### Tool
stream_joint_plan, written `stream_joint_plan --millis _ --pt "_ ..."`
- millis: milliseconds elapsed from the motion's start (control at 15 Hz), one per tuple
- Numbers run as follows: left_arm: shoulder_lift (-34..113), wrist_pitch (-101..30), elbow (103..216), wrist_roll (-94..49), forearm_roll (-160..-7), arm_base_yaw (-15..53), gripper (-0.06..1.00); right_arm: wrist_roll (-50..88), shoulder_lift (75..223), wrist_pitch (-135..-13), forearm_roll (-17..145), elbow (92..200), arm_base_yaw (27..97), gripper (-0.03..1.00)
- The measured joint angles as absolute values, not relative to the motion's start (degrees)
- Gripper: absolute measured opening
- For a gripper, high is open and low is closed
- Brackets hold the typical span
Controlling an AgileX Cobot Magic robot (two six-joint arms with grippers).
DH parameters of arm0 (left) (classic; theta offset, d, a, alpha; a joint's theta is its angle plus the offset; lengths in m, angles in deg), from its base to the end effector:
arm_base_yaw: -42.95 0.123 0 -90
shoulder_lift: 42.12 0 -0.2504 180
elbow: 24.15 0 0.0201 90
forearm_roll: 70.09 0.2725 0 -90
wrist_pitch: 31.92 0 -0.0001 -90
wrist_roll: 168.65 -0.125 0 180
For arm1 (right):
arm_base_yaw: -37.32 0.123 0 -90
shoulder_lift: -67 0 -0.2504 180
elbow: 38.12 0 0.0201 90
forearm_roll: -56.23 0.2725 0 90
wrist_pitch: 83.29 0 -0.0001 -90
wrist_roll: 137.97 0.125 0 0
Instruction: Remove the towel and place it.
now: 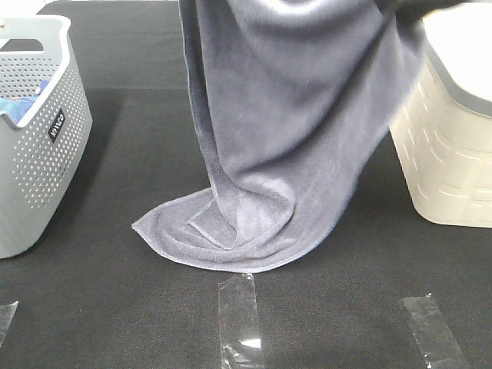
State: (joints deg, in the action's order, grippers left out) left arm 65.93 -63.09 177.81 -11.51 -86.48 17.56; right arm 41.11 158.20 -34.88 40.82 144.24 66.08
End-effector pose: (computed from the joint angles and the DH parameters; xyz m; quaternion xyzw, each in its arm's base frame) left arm 0.4068 -0.2133 0.3450 0.2854 0.7982 -0.1378 0.5123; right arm 0.3293 0.1524 0.3105 -0.2811 0.8802 -0.0352 0.3808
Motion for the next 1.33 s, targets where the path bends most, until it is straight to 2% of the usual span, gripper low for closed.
stream_joint_plan --millis 333,533,600,800,933,1000,1067,1200,1267,1333 --pt "73.9 -34.2 177.8 -11.3 -86.2 22.3 0.0 40.5 178.1 -35.7 38.6 172.4 58.2 0.0" --pt "78.9 -8.0 177.8 -12.0 -85.5 22.4 0.0 38.4 189.2 -38.7 34.9 189.2 57.4 0.0" --pt "79.7 -0.8 177.8 -12.1 -85.3 22.4 0.0 38.3 190.3 -39.9 34.2 191.0 57.4 0.0" --pt "80.9 9.8 180.9 -12.3 -83.4 22.5 0.0 41.5 193.3 -52.2 30.5 197.1 57.4 0.0" --pt "80.9 11.3 184.2 -12.4 -82.0 22.9 0.0 44.4 193.3 -67.1 28.3 197.7 57.4 0.0" --pt "80.9 11.7 185.2 -12.5 -81.0 23.0 0.0 44.4 193.3 -70.7 27.9 197.7 57.4 0.0" --pt "80.9 11.7 185.5 -12.8 -80.9 23.1 0.0 44.4 193.3 -71.7 27.5 197.7 57.4 0.0" --pt "81.5 -4.0 185.8 -19.2 -78.9 26.0 0.0 44.4 194.0 -66.6 26.6 197.8 55.1 0.0" --pt "81.5 -4.0 185.8 -19.2 -78.9 26.0 0.0 44.4 194.0 -66.6 26.6 197.8 55.1 0.0" --pt "83.6 -12.5 185.8 -20.3 -77.9 27.1 0.0 45.1 196.4 -60.9 30.8 197.8 53.5 0.0"
